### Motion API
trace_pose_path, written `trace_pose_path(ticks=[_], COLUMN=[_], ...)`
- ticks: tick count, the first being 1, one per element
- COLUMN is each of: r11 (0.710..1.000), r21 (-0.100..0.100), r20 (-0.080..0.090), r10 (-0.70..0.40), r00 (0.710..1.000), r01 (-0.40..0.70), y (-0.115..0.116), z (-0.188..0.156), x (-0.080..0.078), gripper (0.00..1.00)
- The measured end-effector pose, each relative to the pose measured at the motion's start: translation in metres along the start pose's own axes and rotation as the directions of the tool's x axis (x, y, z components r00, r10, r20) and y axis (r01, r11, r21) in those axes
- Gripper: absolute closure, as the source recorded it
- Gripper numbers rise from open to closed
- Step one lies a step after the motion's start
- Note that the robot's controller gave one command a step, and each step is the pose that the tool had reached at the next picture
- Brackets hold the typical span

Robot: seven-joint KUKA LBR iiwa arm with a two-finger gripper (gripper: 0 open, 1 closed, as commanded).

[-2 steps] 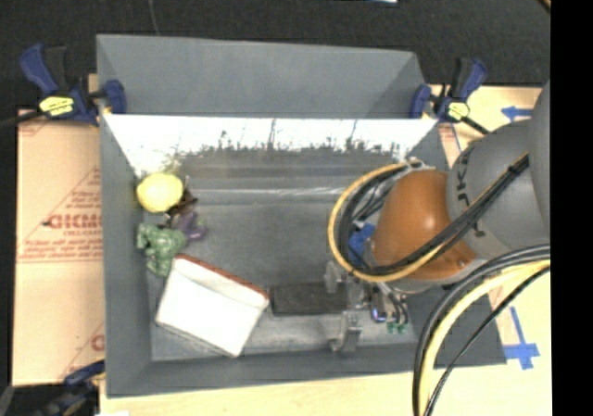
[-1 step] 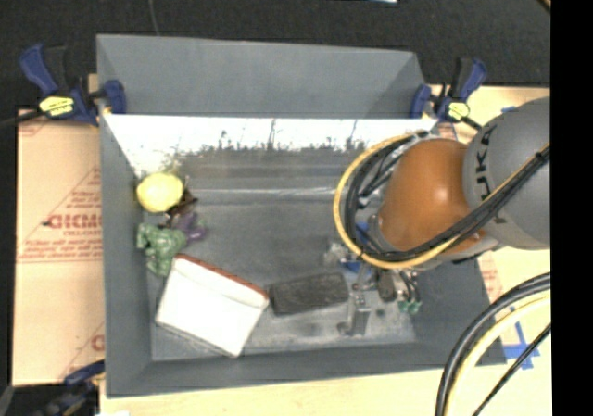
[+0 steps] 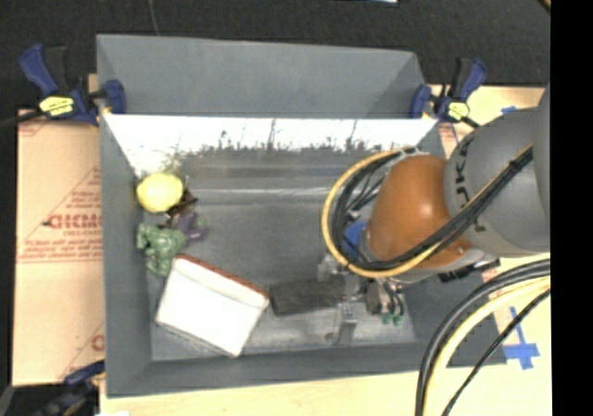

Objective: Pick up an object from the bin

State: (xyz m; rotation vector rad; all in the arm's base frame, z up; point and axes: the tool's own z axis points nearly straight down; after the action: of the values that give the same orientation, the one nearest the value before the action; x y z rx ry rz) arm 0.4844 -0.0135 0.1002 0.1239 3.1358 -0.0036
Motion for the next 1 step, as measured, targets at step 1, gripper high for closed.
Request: trace_pose_path(ticks=[1], r11=[0.999], r21=[0.005], r20=[0.019], r10=[-0.044], r00=[0.999], r01=[0.044], y=[0.0043], z=[0.0298], x=[-0.0330], gripper=[0.00])
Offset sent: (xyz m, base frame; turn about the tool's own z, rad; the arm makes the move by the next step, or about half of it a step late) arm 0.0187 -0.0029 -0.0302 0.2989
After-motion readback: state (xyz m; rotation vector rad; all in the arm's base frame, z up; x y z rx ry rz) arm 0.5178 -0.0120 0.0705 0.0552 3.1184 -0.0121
